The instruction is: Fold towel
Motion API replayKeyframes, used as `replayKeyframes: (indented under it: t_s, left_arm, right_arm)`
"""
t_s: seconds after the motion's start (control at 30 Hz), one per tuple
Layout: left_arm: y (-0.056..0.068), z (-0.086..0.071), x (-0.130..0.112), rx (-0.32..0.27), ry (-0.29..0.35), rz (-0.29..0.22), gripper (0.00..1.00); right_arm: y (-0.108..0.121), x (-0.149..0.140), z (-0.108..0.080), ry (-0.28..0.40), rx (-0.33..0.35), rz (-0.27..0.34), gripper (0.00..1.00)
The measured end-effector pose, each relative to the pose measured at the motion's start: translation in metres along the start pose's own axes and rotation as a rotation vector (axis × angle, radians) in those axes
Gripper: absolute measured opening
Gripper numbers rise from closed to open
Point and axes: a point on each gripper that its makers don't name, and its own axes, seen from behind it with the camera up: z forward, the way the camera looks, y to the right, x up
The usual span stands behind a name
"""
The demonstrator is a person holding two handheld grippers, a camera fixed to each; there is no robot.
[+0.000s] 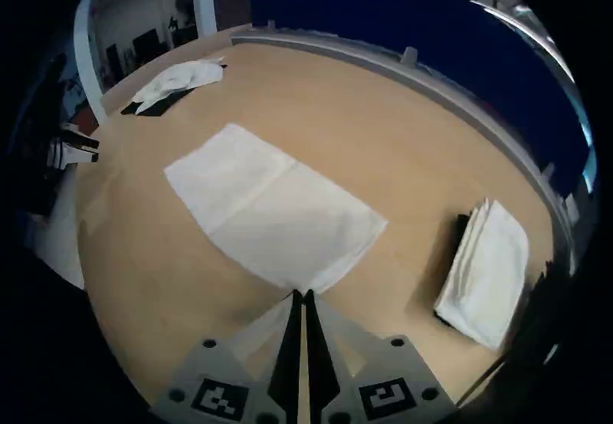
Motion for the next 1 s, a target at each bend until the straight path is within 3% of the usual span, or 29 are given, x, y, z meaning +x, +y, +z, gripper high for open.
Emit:
replayKeyframes:
  t_s: [0.3, 1.0]
  left_arm:
    - [-0.001, -0.002, 0.004, -0.014, 0.013, -0.003, 0.86]
    - [-0.005, -0.011, 0.006, -0.03, 0.038, -0.027, 0.86]
  right_arm:
    - [-0.004, 0.053, -0.016, 0.045, -0.004, -0.083, 0.04]
    - [-0.038, 0.112, 0.001, 0.056, 0.049, -0.218, 0.03]
